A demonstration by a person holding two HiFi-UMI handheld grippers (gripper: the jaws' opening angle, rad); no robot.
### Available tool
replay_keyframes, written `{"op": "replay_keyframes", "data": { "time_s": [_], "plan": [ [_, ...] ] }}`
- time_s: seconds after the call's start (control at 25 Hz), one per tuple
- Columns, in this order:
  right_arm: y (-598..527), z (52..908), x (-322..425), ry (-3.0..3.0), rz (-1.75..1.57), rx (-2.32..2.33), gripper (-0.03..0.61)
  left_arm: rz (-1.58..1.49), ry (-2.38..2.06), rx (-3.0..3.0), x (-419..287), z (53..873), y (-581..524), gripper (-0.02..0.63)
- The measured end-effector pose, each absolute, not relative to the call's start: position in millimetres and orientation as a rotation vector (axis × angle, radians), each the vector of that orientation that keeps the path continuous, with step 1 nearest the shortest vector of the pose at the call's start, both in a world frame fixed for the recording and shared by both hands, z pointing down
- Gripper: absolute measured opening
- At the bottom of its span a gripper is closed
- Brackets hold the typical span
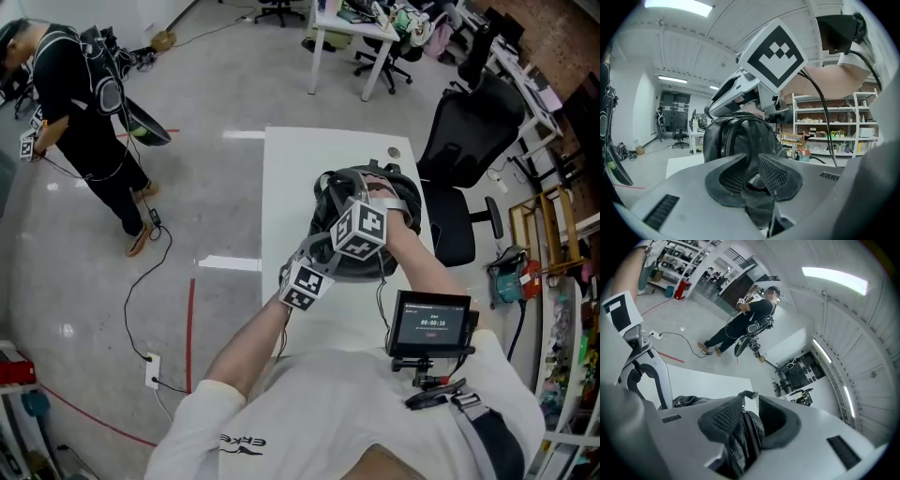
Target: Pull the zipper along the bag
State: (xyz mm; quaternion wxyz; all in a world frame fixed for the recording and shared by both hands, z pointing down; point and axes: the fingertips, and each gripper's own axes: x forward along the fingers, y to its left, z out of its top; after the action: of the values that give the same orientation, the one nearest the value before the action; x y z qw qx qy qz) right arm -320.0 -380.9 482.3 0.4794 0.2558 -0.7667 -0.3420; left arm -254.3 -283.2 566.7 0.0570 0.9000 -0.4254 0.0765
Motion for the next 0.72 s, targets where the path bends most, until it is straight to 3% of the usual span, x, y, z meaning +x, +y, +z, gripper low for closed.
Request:
{"op": "replay_keyframes", "data": {
  "time_s": [0.44,0.72],
  "plan": [
    [-364,466,-293,-2.019,-0.777,0.718,0.095,0.262,-1.352,2.726,-253,555,-279,0.077],
    [-357,451,-234,-2.247,-0.557,0.891,0.094,0.203,-1.533,2.613,-256,543,-282,0.077]
  ]
}}
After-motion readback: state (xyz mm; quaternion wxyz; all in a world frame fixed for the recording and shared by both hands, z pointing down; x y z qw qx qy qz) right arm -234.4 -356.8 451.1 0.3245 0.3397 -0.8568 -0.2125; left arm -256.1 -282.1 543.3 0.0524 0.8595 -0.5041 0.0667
